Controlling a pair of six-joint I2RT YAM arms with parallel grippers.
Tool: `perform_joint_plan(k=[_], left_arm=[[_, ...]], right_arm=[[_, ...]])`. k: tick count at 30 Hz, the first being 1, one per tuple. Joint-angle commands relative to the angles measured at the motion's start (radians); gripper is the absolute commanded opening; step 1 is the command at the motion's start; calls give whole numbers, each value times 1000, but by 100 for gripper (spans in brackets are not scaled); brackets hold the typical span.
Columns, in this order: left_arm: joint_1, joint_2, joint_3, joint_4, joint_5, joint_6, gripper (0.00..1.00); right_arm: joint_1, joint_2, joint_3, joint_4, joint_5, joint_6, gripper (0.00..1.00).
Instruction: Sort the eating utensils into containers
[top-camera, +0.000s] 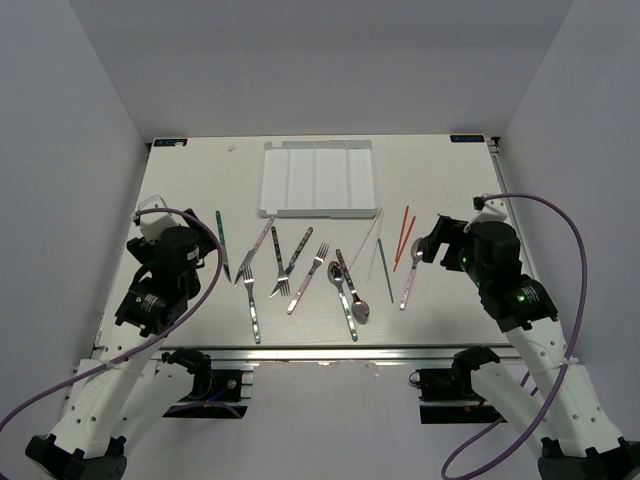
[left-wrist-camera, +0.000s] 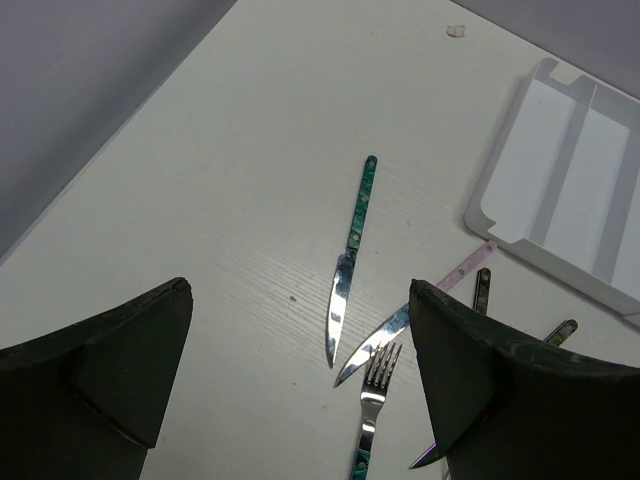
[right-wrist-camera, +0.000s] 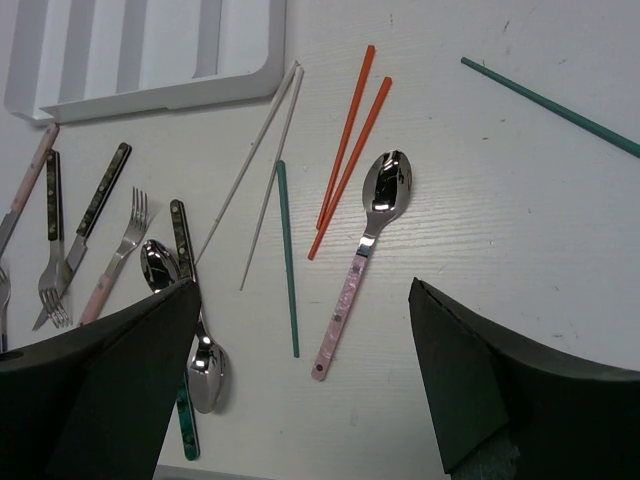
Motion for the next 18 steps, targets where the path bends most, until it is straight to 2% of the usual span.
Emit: perform_joint_plan(k=[1,6,8,11,12,13,15,16,18], left_arm=[[4,-11,9,-4,-21,-5,98],[4,0,9,-4,-18,-6,98],[4,8,11,-1,-13,-5,98],[2,18,9,2,-6,-3,98],[4,20,11,2,-4,-3,98],[4,22,9,4,-1,-2,98],[4,25,6,5,13,3,98],[4,25,8,5,11,3,98],[4,25,8,5,13,3,98]], right_arm=[[-1,7,40,8,15,7,89],[-1,18,14,97,-54,42,89],[-1,74,6,181,-104,61,89],[5,266,46,255,-158,94,89],[27,327,107,255,-145,102,89],[41,447,141,243,-73,125,89],[85,565,264,196,11,156,89],[103,669,303,174,112,176,89],[163,757,389,121,259,200,89]])
